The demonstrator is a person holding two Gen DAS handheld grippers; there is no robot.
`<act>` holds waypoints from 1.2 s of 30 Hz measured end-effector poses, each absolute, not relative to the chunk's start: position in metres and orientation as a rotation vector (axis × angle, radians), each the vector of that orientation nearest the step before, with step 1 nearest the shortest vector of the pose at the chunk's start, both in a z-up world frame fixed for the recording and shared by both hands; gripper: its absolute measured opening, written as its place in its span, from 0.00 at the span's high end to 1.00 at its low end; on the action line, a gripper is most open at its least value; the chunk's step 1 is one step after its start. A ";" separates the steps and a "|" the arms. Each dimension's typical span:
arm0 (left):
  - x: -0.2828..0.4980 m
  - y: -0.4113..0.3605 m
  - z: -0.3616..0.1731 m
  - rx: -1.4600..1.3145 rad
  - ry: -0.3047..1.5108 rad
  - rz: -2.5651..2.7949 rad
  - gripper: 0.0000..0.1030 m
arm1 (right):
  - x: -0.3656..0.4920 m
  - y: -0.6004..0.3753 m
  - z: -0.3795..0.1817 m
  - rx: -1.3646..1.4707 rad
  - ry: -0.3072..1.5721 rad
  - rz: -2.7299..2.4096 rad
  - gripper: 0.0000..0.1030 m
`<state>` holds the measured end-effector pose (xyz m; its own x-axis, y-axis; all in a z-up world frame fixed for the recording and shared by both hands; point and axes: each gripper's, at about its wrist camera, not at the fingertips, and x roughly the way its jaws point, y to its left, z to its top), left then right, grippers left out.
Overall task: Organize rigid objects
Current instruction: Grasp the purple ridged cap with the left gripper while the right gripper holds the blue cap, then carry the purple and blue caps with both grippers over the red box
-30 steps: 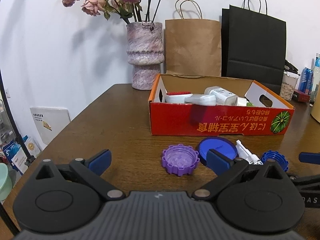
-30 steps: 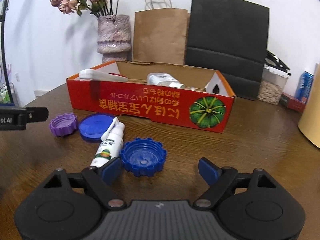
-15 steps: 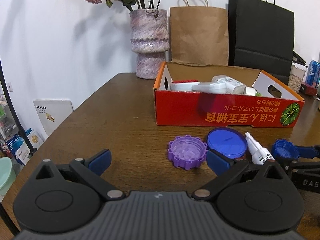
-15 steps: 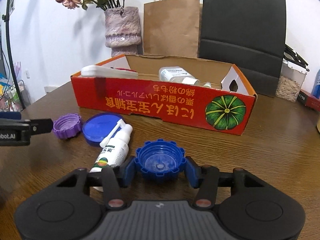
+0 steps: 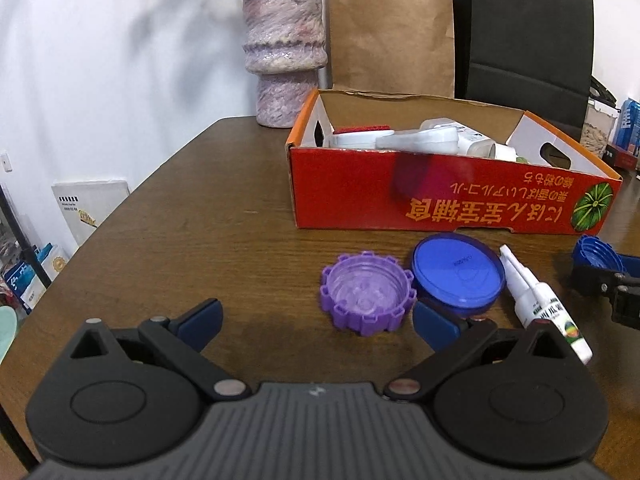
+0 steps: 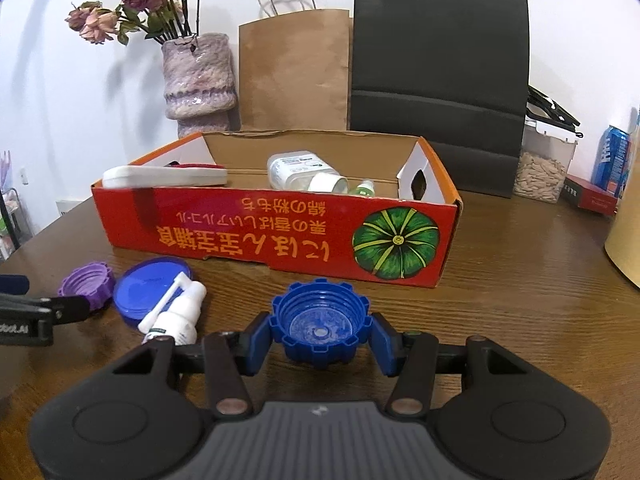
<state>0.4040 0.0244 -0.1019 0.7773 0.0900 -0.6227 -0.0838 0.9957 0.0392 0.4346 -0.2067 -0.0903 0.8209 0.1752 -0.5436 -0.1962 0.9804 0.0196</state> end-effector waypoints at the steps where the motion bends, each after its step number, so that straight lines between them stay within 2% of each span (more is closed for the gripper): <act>1: 0.407 0.024 -0.103 0.012 0.676 0.096 0.00 | 0.435 -0.206 -0.090 -0.041 0.576 0.200 0.50; 11: 0.422 0.021 -0.105 0.023 0.661 0.099 0.00 | 0.432 -0.204 -0.090 -0.059 0.559 0.203 0.50; 13: 0.424 0.019 -0.105 0.028 0.663 0.088 0.11 | 0.431 -0.204 -0.090 -0.063 0.556 0.204 0.50; 15: 0.427 0.018 -0.106 0.026 0.673 0.074 0.46 | 0.431 -0.203 -0.090 -0.066 0.553 0.206 0.50; 36: 0.402 0.014 -0.075 0.018 0.508 0.090 0.46 | 0.414 -0.203 -0.077 -0.081 0.455 0.198 0.50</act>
